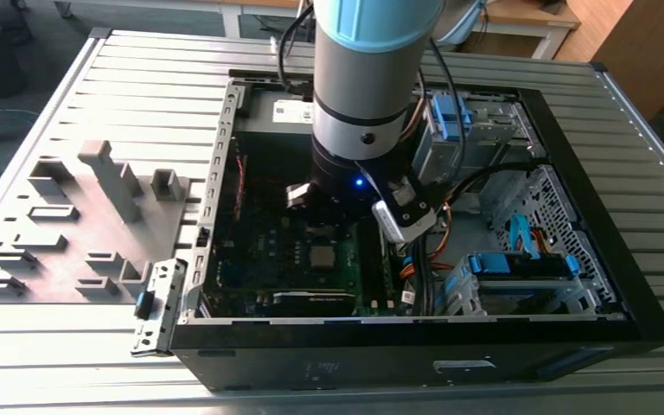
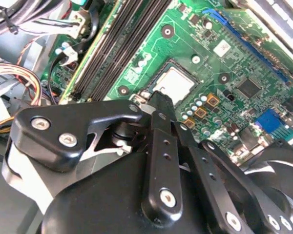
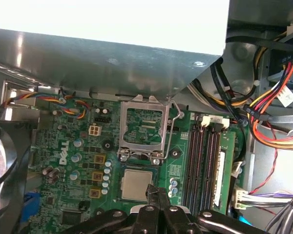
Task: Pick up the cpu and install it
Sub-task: 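Close the cpu cover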
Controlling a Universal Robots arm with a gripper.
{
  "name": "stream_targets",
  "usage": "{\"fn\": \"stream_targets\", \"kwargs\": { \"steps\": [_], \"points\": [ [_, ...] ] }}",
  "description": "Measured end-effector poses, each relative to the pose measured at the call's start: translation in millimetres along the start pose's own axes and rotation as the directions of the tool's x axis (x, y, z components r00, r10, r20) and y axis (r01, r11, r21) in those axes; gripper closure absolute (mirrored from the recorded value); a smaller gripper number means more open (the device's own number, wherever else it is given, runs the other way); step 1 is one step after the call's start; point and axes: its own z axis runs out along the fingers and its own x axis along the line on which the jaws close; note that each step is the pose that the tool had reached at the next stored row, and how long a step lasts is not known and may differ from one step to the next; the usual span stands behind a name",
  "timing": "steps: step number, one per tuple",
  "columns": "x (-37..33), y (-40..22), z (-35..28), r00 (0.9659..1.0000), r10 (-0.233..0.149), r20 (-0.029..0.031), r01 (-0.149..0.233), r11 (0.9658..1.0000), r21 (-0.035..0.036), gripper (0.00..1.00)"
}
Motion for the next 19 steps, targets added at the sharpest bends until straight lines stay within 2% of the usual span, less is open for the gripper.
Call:
{"fn": "stream_targets", "kwargs": {
  "steps": [6, 10, 13, 15, 17, 19],
  "points": [
    [-2.8, 0.1, 0.7, 0.9992, -0.039, -0.0016, 0.039, 0.9992, -0.0009, 0.89],
    [-3.1, 0.1, 1.0, 0.9953, -0.096, -0.0037, 0.096, 0.9953, -0.0025, 0.89],
    [-3.1, 0.0, 1.4, 0.9885, -0.151, -0.0056, 0.151, 0.9885, -0.0043, 0.89],
    [-3.1, 0.0, 1.6, 0.9825, -0.186, -0.0068, 0.186, 0.9825, -0.0054, 0.89],
    [-3.1, 0.0, 1.9, 0.9751, -0.222, -0.0080, 0.221, 0.9751, -0.0067, 0.89],
    [-3.1, 0.0, 2.1, 0.9661, -0.258, -0.0091, 0.258, 0.9661, -0.0080, 0.89]
  ]
}}
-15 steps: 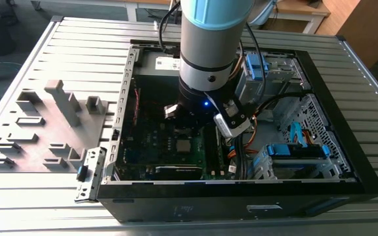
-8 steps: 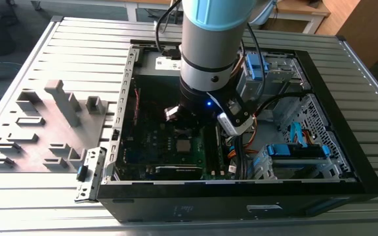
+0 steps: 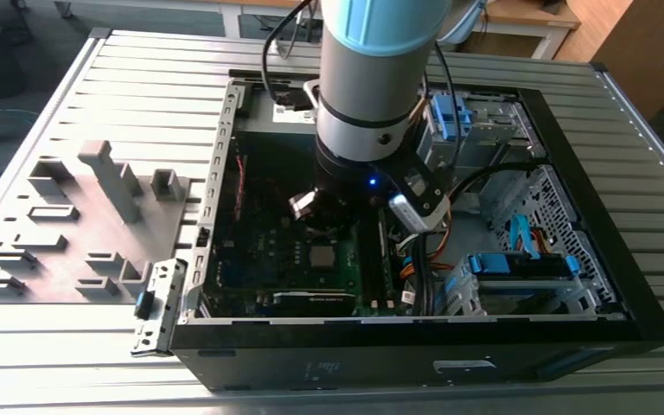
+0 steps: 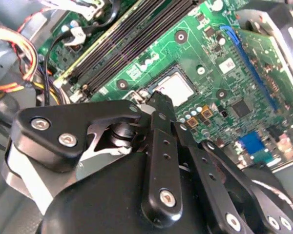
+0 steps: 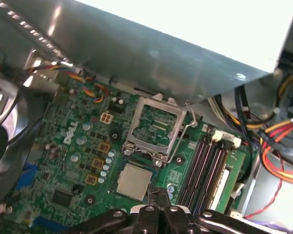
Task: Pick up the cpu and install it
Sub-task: 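Close the cpu cover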
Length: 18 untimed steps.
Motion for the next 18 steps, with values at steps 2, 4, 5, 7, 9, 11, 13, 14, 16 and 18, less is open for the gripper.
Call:
{"fn": "stream_targets", "kwargs": {
  "steps": [2, 4, 5, 7, 9, 11, 13, 14, 16, 18],
  "points": [
    [0.0, 0.0, 0.2, 0.9994, -0.035, -0.0014, 0.035, 0.9994, -0.0009, 0.89],
    [0.0, 0.0, 0.4, 0.9974, -0.072, -0.0027, 0.072, 0.9974, -0.0019, 0.89],
    [0.0, 0.0, 0.6, 0.9960, -0.090, -0.0034, 0.090, 0.9960, -0.0024, 0.89],
    [0.0, 0.0, 0.8, 0.9920, -0.127, -0.0047, 0.127, 0.9920, -0.0035, 0.89],
    [0.0, 0.0, 1.0, 0.9868, -0.162, -0.0060, 0.162, 0.9868, -0.0046, 0.89],
    [0.0, -0.1, 1.3, 0.9803, -0.197, -0.0071, 0.197, 0.9803, -0.0058, 0.89],
    [0.0, -0.1, 1.4, 0.9722, -0.234, -0.0084, 0.234, 0.9722, -0.0070, 0.89],
    [0.1, -0.1, 1.4, 0.9683, -0.250, -0.0089, 0.250, 0.9683, -0.0076, 0.89],
    [-0.1, -0.1, 1.5, 0.9635, -0.267, -0.0091, 0.267, 0.9635, -0.0086, 0.89],
    [-0.3, -0.1, 1.5, 0.9629, -0.270, -0.0088, 0.270, 0.9629, -0.0092, 0.89]
  ]
}}
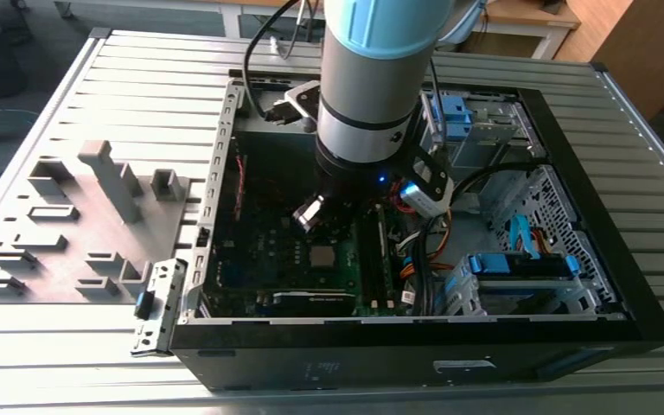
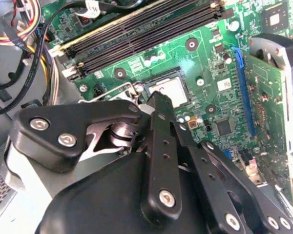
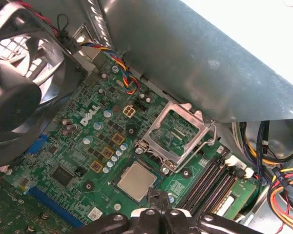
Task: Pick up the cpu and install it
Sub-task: 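Close the cpu cover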
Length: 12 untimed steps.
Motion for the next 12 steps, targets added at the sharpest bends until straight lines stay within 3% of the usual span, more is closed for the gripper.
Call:
{"fn": "stream_targets", "kwargs": {
  "steps": [12],
  "points": [
    [-9.6, 9.6, 1.1, 0.9999, -0.014, 0.0000, 0.014, 0.9999, -0.0012, 0.89]
  ]
}}
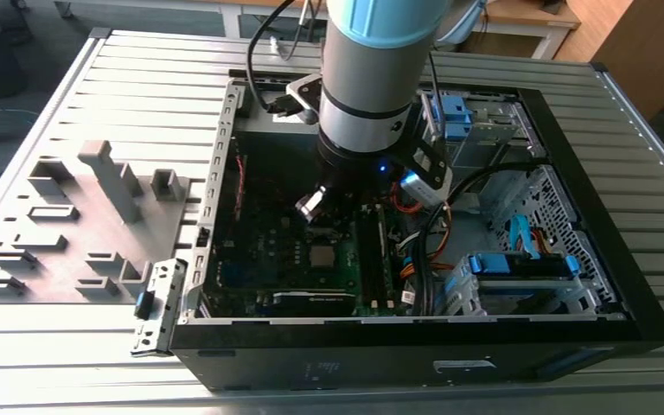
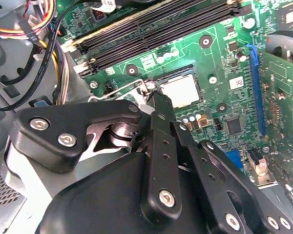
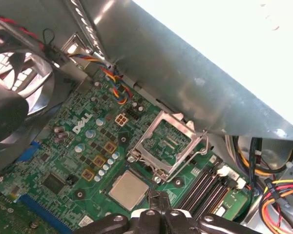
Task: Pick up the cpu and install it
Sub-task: 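Close the cpu cover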
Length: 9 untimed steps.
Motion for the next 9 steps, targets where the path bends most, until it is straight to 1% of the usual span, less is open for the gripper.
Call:
{"fn": "stream_targets", "kwargs": {
  "steps": [5, 7, 9],
  "points": [
    [-4.4, 3.7, 1.0, 1.0000, -0.008, -0.0002, 0.008, 1.0000, -0.0003, 0.89],
    [-7.9, 4.7, 1.9, 1.0000, -0.008, -0.0003, 0.008, 1.0000, -0.0005, 0.89],
    [-12.3, 3.8, 3.1, 1.0000, -0.008, -0.0002, 0.008, 1.0000, -0.0004, 0.89]
  ]
}}
